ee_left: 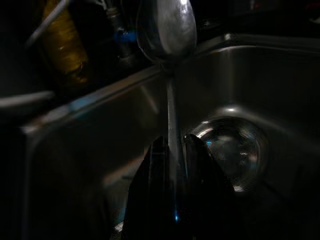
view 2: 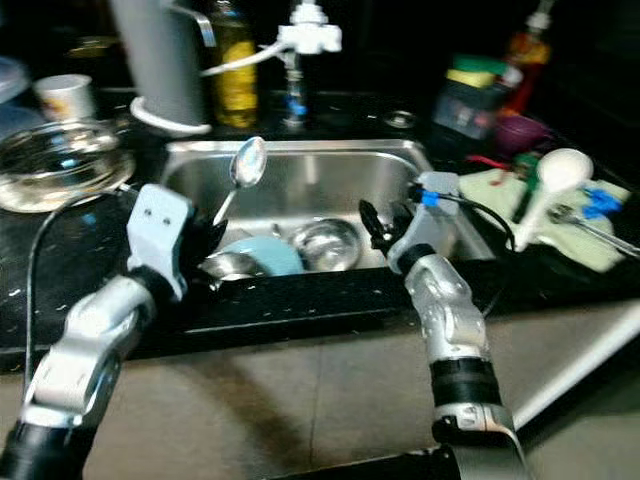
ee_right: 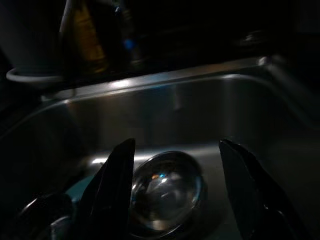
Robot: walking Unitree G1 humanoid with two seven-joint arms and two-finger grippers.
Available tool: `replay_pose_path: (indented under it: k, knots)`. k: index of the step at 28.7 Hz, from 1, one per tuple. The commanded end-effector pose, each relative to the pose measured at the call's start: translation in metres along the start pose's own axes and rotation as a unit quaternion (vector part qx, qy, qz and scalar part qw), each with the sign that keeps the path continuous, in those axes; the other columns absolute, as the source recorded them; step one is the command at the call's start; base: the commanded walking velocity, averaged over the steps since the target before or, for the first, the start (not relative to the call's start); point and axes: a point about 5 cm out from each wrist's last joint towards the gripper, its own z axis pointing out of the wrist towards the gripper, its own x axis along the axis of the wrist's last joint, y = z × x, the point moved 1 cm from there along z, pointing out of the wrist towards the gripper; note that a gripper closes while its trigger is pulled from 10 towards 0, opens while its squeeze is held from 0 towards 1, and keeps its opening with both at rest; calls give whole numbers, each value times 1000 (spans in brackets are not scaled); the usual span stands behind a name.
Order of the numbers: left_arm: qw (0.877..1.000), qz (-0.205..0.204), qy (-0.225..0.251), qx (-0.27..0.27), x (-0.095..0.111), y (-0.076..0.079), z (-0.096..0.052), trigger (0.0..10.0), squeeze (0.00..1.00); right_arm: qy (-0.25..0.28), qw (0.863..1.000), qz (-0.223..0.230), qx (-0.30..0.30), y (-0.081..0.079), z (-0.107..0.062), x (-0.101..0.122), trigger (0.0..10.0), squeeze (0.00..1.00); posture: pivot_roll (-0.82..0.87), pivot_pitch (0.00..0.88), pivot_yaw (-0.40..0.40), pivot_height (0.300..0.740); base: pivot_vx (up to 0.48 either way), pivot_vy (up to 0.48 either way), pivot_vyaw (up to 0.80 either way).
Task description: Kitchen organization
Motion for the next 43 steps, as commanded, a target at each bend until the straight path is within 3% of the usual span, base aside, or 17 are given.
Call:
replay_pose_path:
  k: [1,2,3,4,7,9,13,15,16,20,25,26,27,30,36,43]
  knots:
    - [999,19,-35,9,-11,-7,3,10000,0,8,1000,0,16,-5,-1,2,10000,0,62,0,-76,740,0,0,0]
    - [997,37,-60,5,-17,-9,6,10000,0,5,1000,-2,18,-6,-2,1,10000,0,62,0,-76,740,0,0,0]
    - [988,90,-121,-12,-33,-13,10,10000,0,0,1000,-5,22,-7,-4,1,10000,0,60,0,-76,740,0,0,0]
    - [988,90,-121,-12,-33,-13,10,10000,0,0,1000,-5,22,-7,-4,1,10000,0,60,0,-76,740,0,0,0]
    - [972,141,-179,-48,-51,-15,12,10000,0,-3,1000,-7,23,-7,-6,1,10000,0,54,0,-73,740,0,0,0]
    - [955,175,-222,-85,-65,-12,10,10000,0,-3,1000,-8,24,-8,-8,2,10000,0,54,0,-73,740,0,0,0]
    - [950,171,-238,-110,-74,-8,11,10000,0,-2,1000,-11,27,-9,-11,4,10000,0,37,0,-62,740,0,0,0]
    - [950,166,-239,-114,-75,-7,11,10000,55,-2,1000,-11,27,-9,-11,4,10000,0,37,0,-62,740,0,0,0]
    - [953,149,-233,-122,-75,-3,12,10000,1000,-3,1000,-13,26,-9,-13,4,10000,0,35,0,-60,740,0,0,0]
    - [962,124,-214,-116,-69,-1,16,10000,1000,-4,1000,-13,25,-9,-14,4,10000,0,34,0,-60,740,0,0,0]
    - [991,18,-123,-45,-37,-4,28,10000,1000,-2,1000,-8,27,-10,-15,2,10000,0,42,0,-64,740,0,0,0]
    - [996,-15,-86,-30,-25,-3,29,10000,675,0,1000,-4,27,-10,-15,1,10000,0,48,0,-66,740,0,0,0]
    - [997,-55,-49,-15,-14,-1,28,10000,0,3,1000,1,22,-10,-15,0,10000,0,49,0,-66,740,0,0,0]
    - [994,-106,11,19,3,4,18,10000,0,1,1000,7,-13,-5,-17,-7,10000,0,58,0,-73,740,0,0,0]
    - [990,-130,28,40,4,13,-1,10000,0,-27,999,-3,-47,1,-19,-24,10000,0,70,0,-79,740,0,0,0]
    - [989,-148,18,26,-4,36,-26,10000,0,-28,998,-10,-55,6,-22,-33,10000,0,93,0,-90,740,-71,0,0]
